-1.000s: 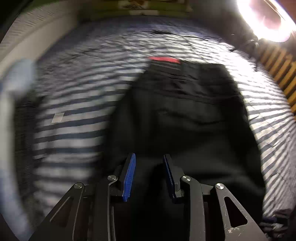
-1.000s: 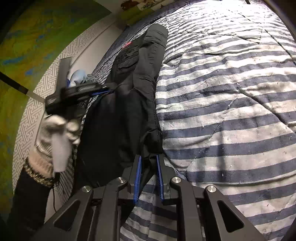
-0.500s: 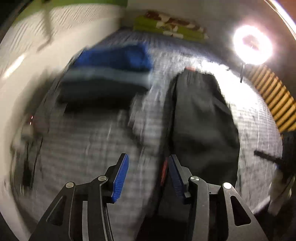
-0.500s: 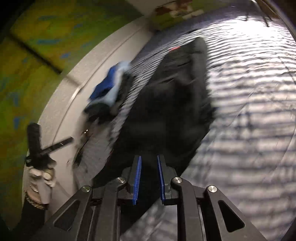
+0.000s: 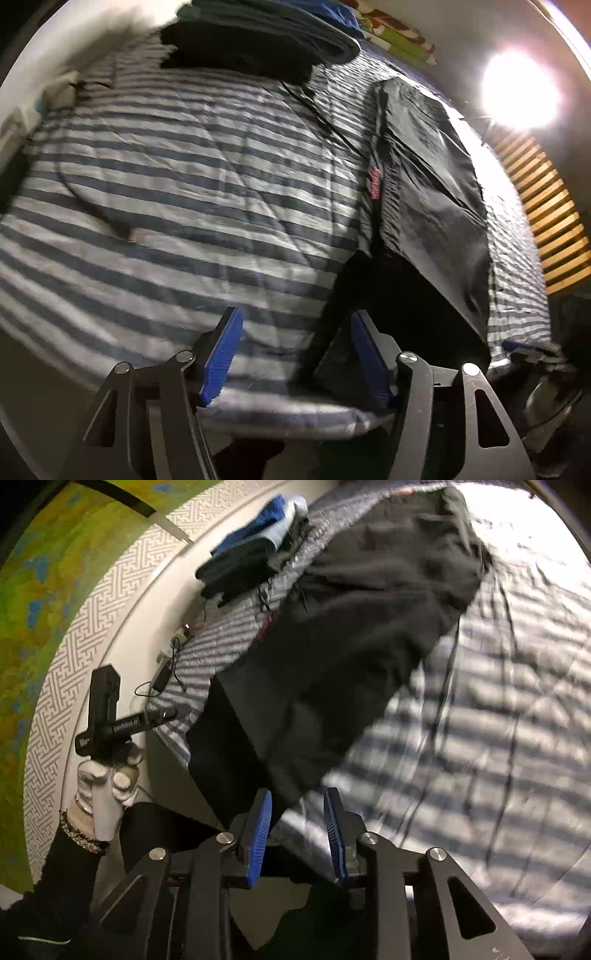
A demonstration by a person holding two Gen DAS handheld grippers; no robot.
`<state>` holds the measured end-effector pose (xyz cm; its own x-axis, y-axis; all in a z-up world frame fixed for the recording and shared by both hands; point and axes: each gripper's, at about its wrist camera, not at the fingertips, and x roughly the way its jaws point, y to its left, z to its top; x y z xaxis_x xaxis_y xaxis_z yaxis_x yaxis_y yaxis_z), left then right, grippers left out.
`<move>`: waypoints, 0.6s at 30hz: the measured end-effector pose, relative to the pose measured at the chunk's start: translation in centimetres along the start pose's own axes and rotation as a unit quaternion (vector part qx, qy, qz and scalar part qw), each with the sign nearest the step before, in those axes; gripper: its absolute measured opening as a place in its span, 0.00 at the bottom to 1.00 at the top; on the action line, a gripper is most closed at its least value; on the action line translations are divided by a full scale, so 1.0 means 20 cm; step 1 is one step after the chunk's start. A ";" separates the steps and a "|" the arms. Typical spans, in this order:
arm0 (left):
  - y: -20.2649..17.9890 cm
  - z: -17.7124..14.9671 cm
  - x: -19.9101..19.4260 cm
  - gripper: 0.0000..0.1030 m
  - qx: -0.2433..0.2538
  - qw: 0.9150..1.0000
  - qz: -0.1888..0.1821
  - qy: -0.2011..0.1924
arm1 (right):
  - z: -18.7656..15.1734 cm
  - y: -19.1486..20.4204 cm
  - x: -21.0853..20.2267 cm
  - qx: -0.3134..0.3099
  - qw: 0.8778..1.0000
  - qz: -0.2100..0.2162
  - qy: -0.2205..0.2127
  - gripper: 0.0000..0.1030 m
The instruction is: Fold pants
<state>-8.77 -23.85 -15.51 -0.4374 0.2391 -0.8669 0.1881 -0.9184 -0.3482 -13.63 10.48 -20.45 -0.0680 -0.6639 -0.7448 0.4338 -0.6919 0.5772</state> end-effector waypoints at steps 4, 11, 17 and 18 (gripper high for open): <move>-0.05 0.00 0.04 0.73 0.021 1.000 -0.004 0.008 | -0.06 0.02 0.06 0.008 1.000 -0.006 0.007 0.34; -0.12 -0.09 0.04 0.29 0.054 0.998 0.007 0.007 | -0.08 0.09 0.18 0.002 1.000 -0.006 0.011 0.35; -0.12 -0.14 -0.03 0.14 0.041 0.999 -0.001 -0.005 | -0.08 0.16 0.25 -0.003 1.000 0.016 0.015 0.30; -0.11 -0.14 -0.05 0.12 0.037 0.999 -0.005 -0.007 | -0.08 0.17 0.27 -0.004 1.000 0.015 0.016 0.23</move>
<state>-6.20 -21.11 -14.82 -0.4517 0.2450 -0.8579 0.1188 -0.9365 -0.3300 -11.07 5.03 -22.97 -0.0256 -0.6754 -0.7370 0.4432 -0.6685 0.5972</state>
